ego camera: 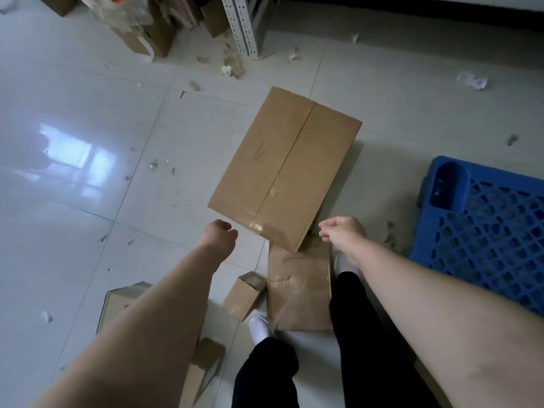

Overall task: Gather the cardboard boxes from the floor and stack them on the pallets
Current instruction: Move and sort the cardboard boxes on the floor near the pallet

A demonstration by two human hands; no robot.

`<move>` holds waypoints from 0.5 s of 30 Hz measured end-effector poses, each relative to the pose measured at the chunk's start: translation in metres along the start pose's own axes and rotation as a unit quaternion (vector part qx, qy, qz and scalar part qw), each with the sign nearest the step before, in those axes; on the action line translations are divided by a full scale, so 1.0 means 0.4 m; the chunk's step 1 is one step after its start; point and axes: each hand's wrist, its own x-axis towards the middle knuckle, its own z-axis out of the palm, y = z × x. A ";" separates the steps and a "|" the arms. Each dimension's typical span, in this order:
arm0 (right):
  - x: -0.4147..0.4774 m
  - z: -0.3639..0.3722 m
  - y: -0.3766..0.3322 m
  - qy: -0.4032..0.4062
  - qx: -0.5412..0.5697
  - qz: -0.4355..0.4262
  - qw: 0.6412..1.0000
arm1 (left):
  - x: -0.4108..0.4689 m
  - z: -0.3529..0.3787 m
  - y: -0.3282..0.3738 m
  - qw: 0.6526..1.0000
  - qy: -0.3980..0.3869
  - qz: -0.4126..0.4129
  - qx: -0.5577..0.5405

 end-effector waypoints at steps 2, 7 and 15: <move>0.079 -0.018 -0.015 0.008 -0.014 0.005 1.000 | 0.064 0.040 0.038 1.000 -0.005 -0.014 -0.001; 0.283 0.036 0.008 0.017 -0.026 0.031 0.999 | 0.283 0.111 0.089 0.998 0.021 -0.008 0.063; 0.469 0.239 0.059 0.108 -0.065 0.086 0.988 | 0.608 0.159 0.100 0.976 0.116 0.012 0.186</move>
